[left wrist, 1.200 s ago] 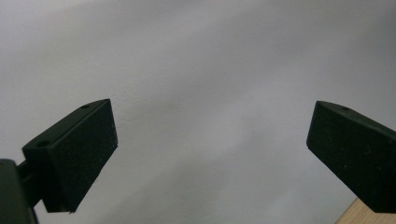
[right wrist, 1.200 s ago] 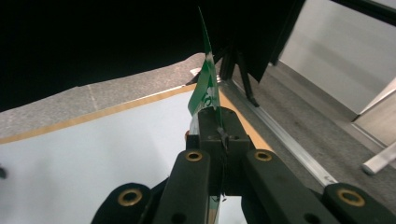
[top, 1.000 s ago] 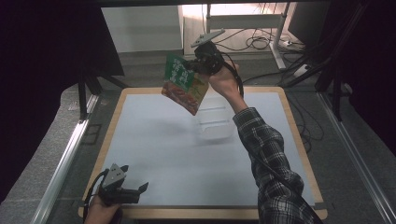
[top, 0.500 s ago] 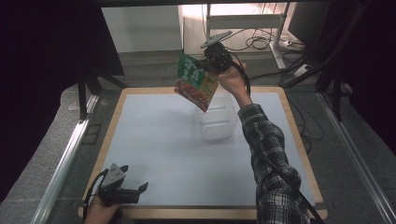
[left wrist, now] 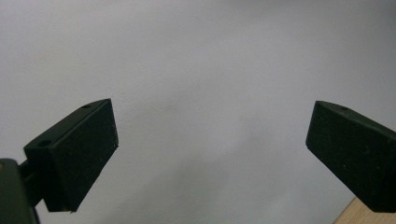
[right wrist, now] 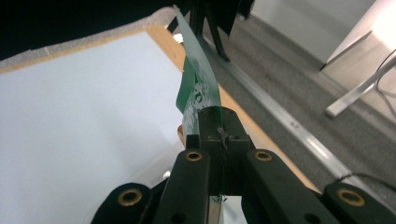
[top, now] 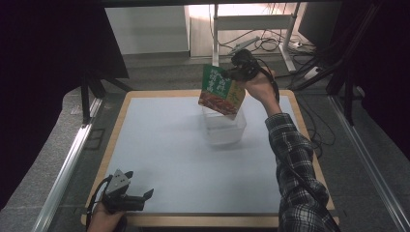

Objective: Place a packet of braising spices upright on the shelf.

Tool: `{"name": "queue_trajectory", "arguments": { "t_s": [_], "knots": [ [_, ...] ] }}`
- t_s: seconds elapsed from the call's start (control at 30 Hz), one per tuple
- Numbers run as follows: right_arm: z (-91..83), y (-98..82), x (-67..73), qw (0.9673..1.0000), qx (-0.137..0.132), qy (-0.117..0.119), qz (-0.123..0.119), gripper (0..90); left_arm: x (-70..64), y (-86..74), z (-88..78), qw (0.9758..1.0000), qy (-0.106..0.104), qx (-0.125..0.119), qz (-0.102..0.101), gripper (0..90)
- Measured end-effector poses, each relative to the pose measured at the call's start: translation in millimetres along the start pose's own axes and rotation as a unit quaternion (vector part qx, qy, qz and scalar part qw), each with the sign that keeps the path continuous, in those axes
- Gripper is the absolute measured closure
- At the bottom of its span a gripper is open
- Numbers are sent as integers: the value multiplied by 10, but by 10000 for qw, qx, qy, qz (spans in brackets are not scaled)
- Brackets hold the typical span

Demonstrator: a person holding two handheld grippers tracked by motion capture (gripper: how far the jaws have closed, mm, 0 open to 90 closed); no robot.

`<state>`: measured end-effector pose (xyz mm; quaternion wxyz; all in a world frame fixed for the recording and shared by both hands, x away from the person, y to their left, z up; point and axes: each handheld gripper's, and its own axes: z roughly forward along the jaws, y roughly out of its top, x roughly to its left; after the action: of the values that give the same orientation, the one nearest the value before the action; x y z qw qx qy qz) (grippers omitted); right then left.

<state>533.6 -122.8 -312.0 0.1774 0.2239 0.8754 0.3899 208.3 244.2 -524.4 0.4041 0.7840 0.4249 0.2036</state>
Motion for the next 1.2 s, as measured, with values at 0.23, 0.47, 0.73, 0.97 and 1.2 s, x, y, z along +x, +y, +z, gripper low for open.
{"name": "queue_trajectory", "arguments": {
  "t_s": [0.23, 0.47, 0.73, 0.97, 1.2],
  "knots": [
    [-35, -107, -98, 9993, 280, -105, 232, 889, -6, 2, 3, 10000, 10, 13, 21, 23],
    [151, -124, -46, 9991, 312, -204, 216, 886, -4, 0, 0, 10000, 5, 7, 15, 23],
    [387, -173, 49, 9987, 274, -402, 129, 733, -7, 0, -2, 10000, 4, 7, 36, 24],
    [326, -190, 50, 9988, 31, -467, 120, 551, -2, -1, -1, 10000, -13, -5, 12, 24],
    [256, -176, 80, 9987, -109, -496, 102, 442, -6, 1, 0, 10000, -7, 6, 27, 24]
  ]
}}
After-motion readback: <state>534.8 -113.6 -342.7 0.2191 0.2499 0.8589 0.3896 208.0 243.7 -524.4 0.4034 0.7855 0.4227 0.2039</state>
